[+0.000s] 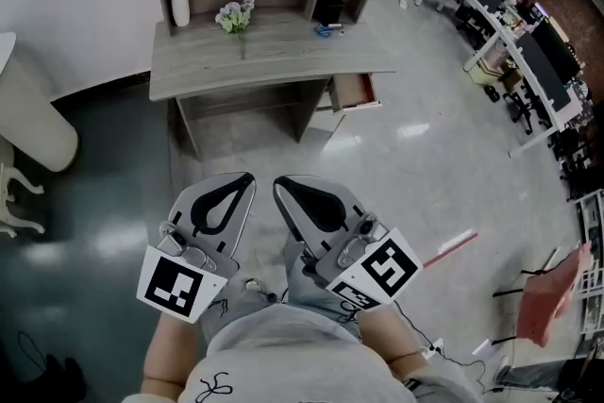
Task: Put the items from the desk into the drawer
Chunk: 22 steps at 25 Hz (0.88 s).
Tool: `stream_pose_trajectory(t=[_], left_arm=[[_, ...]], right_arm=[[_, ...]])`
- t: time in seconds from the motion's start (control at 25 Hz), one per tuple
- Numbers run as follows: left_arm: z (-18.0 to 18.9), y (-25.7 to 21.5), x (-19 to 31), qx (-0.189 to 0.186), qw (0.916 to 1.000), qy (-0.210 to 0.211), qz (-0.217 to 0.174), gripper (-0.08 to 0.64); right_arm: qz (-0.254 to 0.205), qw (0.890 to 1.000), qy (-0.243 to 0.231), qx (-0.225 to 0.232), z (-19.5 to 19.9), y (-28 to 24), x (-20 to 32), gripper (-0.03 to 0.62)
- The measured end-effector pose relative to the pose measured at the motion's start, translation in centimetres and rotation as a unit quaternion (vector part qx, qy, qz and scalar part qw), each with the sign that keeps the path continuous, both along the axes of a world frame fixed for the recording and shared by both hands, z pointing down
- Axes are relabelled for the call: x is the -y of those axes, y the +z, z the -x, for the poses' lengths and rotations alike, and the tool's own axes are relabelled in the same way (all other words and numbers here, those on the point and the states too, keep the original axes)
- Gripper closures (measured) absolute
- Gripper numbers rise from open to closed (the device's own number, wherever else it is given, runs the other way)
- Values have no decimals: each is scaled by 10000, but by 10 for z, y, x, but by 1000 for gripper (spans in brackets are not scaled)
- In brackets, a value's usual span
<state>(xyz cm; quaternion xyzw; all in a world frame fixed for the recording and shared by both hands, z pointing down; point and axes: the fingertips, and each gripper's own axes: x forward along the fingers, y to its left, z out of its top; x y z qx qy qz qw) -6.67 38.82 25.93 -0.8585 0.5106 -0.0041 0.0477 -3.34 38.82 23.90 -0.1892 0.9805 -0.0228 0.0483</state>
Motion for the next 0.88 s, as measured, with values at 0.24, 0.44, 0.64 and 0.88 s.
stream_pose_trajectory(t=[0.24,0.44,0.64,0.88], left_arm=[[15,1,45,68,9996,-265,-81,549],[22,-7,103,50,9986,-524,-87,550],[21,-21,161,6,9974,-711,-153,551],[3,-25,221,139,9961,-841,-244,549]], right_arm=[[-64,9995,-275,-108,14,10,47,586],[-162,9982,-561,-166,25,4,107,586],[-114,9972,-733,-56,20,-6,167,586],[-152,9960,-881,-27,3,-7,226,586]])
